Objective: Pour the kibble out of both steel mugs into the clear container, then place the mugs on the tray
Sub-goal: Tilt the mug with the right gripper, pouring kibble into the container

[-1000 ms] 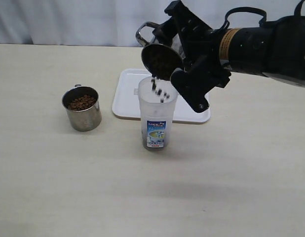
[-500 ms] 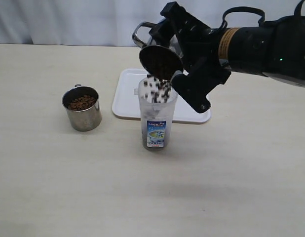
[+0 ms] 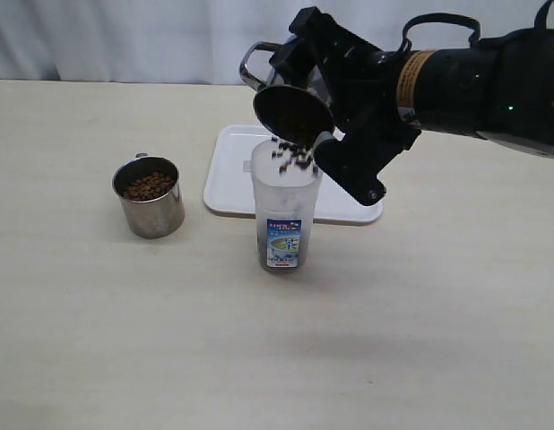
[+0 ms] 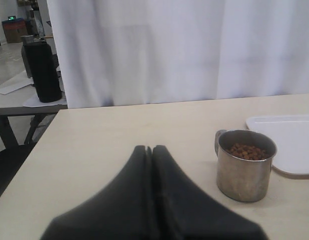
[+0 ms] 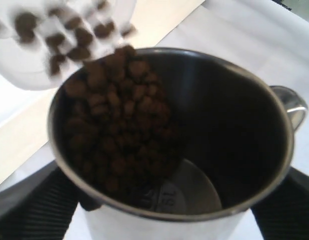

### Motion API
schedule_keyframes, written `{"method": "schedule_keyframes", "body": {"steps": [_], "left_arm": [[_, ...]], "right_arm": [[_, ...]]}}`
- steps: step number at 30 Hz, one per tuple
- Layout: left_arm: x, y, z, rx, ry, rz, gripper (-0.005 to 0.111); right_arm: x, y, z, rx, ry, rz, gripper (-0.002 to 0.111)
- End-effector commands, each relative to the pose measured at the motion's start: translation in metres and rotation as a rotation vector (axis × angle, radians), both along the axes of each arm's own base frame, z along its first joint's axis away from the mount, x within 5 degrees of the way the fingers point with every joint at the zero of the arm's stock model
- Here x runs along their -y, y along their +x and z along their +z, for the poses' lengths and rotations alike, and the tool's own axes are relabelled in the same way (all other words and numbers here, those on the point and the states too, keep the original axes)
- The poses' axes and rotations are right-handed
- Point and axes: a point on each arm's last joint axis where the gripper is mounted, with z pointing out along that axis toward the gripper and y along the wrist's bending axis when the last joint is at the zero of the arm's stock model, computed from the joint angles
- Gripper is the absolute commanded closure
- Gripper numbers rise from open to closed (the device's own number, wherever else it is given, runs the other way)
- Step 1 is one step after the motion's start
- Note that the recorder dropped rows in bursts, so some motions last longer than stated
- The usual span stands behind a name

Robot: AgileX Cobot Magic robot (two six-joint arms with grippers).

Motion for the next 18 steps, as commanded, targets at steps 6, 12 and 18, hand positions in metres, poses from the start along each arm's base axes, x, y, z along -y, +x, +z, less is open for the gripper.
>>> {"method": "schedule_keyframes", "body": {"steps": [6, 12, 18], "left_arm": [[-0.0003, 0.0000, 0.0004, 0.016, 0.002, 0.005, 0.107], [-0.0003, 0.0000, 0.0004, 0.016, 0.002, 0.005, 0.107], [-0.0003, 0.0000, 0.0004, 0.016, 0.002, 0.005, 0.107]], "right_arm": [[-0.0022, -0.0005, 0.0053, 0.022, 0.016, 0.024, 0.104], [-0.0019, -0.0003, 0.0052, 0.031, 0.004, 0.027, 0.104], [-0.0018, -0.0003, 0.0051, 0.068, -0.038, 0.053, 0.104]]}}
